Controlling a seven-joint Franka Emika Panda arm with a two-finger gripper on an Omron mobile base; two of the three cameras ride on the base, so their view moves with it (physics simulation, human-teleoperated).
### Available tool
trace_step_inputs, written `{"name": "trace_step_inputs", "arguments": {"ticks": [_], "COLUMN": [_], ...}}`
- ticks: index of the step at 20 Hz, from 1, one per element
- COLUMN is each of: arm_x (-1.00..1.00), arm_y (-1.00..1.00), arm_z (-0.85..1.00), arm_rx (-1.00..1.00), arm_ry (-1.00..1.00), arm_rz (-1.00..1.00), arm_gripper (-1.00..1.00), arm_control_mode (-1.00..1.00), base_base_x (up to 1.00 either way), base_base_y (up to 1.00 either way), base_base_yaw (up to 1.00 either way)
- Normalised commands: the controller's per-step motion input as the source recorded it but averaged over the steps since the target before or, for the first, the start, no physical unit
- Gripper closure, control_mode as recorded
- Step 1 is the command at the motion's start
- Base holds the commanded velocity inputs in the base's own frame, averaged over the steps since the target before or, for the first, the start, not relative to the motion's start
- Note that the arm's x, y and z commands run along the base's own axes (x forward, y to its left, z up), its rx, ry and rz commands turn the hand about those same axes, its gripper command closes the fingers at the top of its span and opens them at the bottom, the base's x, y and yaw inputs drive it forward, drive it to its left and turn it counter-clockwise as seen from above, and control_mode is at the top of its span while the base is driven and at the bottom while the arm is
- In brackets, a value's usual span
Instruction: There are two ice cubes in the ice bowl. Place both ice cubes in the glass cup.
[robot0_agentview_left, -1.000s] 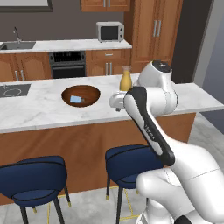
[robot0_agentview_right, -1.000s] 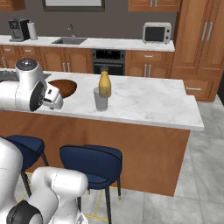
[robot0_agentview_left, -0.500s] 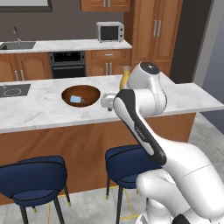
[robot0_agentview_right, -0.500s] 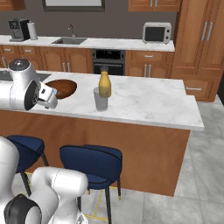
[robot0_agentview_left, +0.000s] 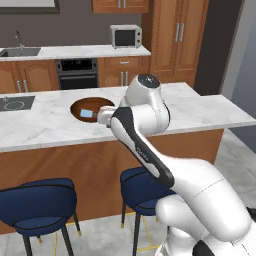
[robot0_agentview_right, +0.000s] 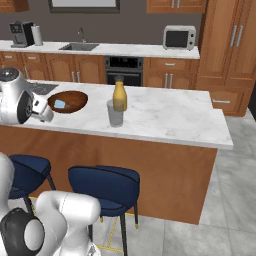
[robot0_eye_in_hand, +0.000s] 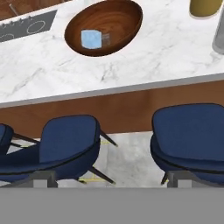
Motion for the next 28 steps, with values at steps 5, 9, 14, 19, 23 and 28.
{"name": "trace_step_inputs", "arguments": {"ticks": [5,9,14,19,23,28], "arm_x": [0.53,0.52,0.19,0.39,0.54,0.65], "arm_y": [0.59,0.1,0.0,0.0,0.0,0.13], "arm_z": [0.0,0.0,0.0,0.0,-0.02,-0.07], "arm_rx": [0.0,0.0,0.0,0.0,0.0,0.0], "arm_ry": [0.0,0.0,0.0,0.02,0.0,0.0], "arm_rz": [0.0,0.0,0.0,0.0,0.0,0.0], "arm_gripper": [-1.0,-1.0,-1.0,-1.0,-1.0,-1.0], "arm_control_mode": [-1.0,-1.0,-1.0,-1.0,-1.0,-1.0], "base_base_x": [0.0,0.0,0.0,0.0,0.0,0.0], "base_base_y": [0.0,0.0,0.0,0.0,0.0,0.0], "base_base_yaw": [0.0,0.0,0.0,0.0,0.0,0.0]}}
